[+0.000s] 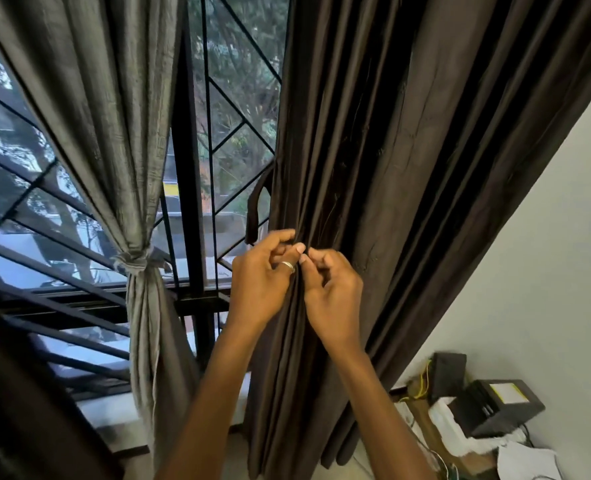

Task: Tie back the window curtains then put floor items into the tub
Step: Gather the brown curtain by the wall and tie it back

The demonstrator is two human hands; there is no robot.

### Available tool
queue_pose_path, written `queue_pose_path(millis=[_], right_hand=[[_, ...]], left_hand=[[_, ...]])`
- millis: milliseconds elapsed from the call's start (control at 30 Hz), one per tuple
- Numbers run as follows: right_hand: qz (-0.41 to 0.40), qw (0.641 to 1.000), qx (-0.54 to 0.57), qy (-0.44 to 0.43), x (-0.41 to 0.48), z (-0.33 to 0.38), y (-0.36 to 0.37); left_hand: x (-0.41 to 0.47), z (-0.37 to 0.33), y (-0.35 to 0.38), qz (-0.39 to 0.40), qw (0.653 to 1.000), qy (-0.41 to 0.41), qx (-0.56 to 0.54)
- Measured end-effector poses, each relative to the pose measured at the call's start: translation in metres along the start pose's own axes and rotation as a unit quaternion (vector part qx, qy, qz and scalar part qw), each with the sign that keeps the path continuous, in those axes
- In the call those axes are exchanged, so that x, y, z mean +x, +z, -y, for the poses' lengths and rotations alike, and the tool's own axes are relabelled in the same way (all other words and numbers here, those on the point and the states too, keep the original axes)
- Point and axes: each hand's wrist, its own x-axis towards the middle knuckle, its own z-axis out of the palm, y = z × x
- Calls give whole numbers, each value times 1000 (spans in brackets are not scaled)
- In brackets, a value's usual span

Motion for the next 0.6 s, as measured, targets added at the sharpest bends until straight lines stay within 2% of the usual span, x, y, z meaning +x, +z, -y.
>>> queue_pose_path(millis=[167,367,600], right_hand=[[15,1000,-15,-10,1,-10,-12],[15,999,-30,-41,7,-23,-29],[46,996,-7,-72,7,-28,-48]], left_hand=[[-6,-33,9,-10,994,13,112],[-2,-63,44,-69,948,13,310],[-14,-73,66,-130,921,3,367]])
